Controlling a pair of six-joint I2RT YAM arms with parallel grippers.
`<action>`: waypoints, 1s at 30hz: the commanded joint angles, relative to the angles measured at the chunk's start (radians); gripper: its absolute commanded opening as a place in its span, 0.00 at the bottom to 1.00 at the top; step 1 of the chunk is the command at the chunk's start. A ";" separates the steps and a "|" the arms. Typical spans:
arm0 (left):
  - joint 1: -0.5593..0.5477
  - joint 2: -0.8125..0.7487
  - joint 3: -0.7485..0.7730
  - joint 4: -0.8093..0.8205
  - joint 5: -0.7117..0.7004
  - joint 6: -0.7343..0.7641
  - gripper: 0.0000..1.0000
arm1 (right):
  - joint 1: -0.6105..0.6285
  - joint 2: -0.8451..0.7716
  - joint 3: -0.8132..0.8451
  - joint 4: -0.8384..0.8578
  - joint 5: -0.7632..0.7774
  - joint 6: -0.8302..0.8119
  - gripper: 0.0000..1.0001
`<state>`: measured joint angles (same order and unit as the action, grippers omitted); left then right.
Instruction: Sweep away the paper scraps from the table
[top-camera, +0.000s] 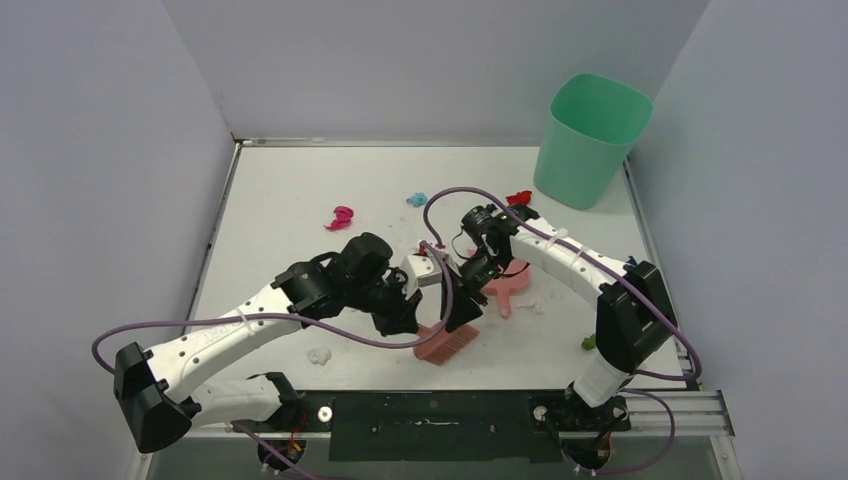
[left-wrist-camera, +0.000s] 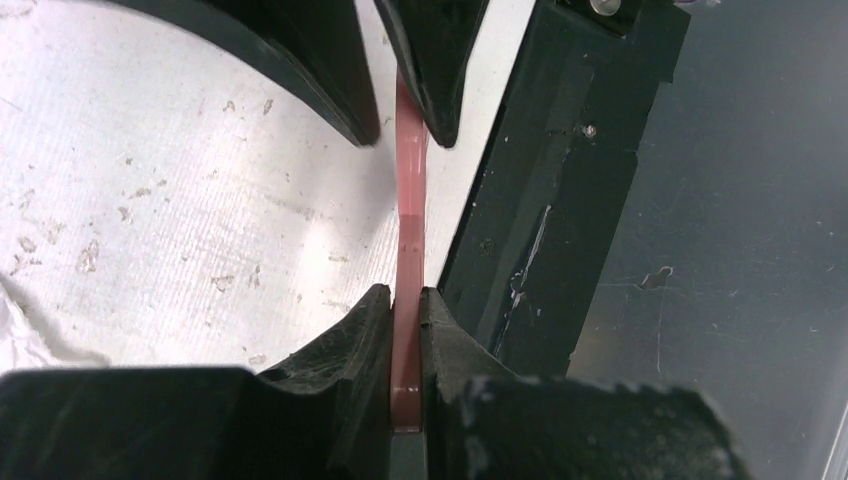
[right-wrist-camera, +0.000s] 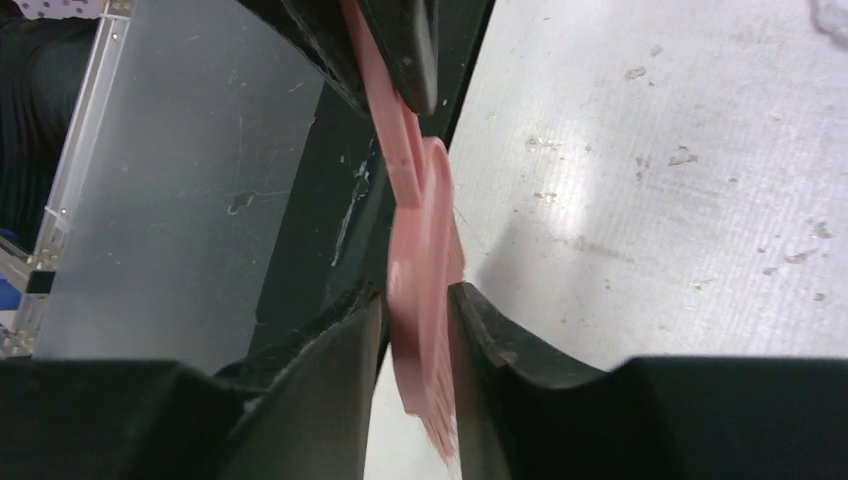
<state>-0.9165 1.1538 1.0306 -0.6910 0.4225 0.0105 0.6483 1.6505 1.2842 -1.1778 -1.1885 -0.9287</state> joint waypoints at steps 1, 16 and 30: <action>-0.013 -0.065 0.008 -0.020 -0.041 -0.037 0.00 | -0.075 -0.049 -0.009 0.063 -0.065 -0.005 0.43; 0.114 -0.206 -0.084 -0.011 -0.582 -0.343 0.00 | -0.230 -0.358 -0.252 0.443 0.729 0.530 0.88; 0.145 -0.104 -0.067 0.030 -0.620 -0.419 0.00 | -0.201 -0.201 -0.340 0.498 0.868 0.647 0.82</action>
<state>-0.7788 1.0592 0.9413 -0.7288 -0.1848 -0.3748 0.4408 1.4296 0.9405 -0.7448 -0.3874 -0.3279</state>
